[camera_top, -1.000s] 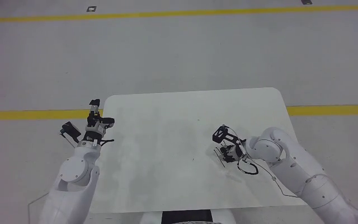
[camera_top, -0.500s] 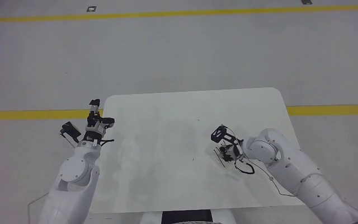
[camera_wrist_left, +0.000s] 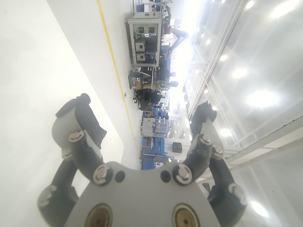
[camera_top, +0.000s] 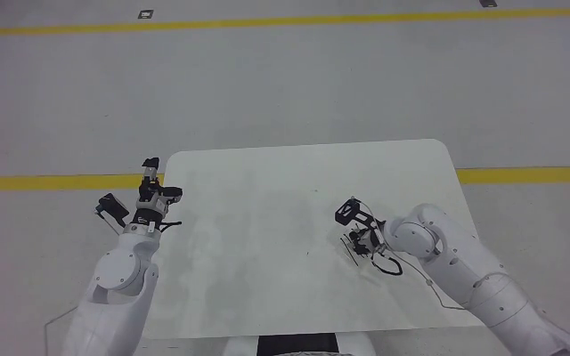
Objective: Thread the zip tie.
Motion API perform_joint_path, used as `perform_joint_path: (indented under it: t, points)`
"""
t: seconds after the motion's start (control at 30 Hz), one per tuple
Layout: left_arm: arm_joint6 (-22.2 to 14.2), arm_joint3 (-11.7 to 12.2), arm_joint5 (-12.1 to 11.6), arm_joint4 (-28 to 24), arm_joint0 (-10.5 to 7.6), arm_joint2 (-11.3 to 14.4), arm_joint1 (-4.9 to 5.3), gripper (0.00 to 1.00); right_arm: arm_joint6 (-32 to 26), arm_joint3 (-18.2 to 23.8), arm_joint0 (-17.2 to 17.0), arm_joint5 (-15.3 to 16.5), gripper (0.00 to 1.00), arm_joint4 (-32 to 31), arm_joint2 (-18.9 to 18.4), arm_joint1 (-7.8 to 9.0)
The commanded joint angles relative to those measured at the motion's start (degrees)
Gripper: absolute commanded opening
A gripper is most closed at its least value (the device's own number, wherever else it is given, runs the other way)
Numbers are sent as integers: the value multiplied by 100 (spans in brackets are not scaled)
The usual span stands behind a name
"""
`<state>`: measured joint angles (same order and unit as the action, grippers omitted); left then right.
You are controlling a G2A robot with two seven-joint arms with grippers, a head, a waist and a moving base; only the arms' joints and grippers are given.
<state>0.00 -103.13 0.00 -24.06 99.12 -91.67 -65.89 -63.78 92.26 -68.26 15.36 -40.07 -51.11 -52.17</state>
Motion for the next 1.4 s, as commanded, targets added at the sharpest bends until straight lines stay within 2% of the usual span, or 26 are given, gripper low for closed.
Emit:
perform_joint_path:
  t: [0.0, 0.47, 0.6, 0.77, 1.03, 1.17, 1.37]
  points:
    - [0, 0, 0, 0, 0, 0, 0, 100, -8, -33, 21, 4, 16, 0, 18, -10]
    - [0, 0, 0, 0, 0, 0, 0, 100, -18, -279, 146, 92, 14, 104, 88, -69]
    - [0, 0, 0, 0, 0, 0, 0, 100, -25, -317, 171, 122, 10, 130, 90, -78]
    - [0, 0, 0, 0, 0, 0, 0, 100, -38, -302, 177, 131, 0, 135, 70, -79]
    - [0, 0, 0, 0, 0, 0, 0, 100, -61, -241, 131, 118, 0, 115, 20, -67]
    - [0, 0, 0, 0, 0, 0, 0, 100, -52, -142, 70, 123, 0, 128, -72, -40]
    - [0, 0, 0, 0, 0, 0, 0, 100, -17, 161, -181, 227, 0, 283, -430, 67]
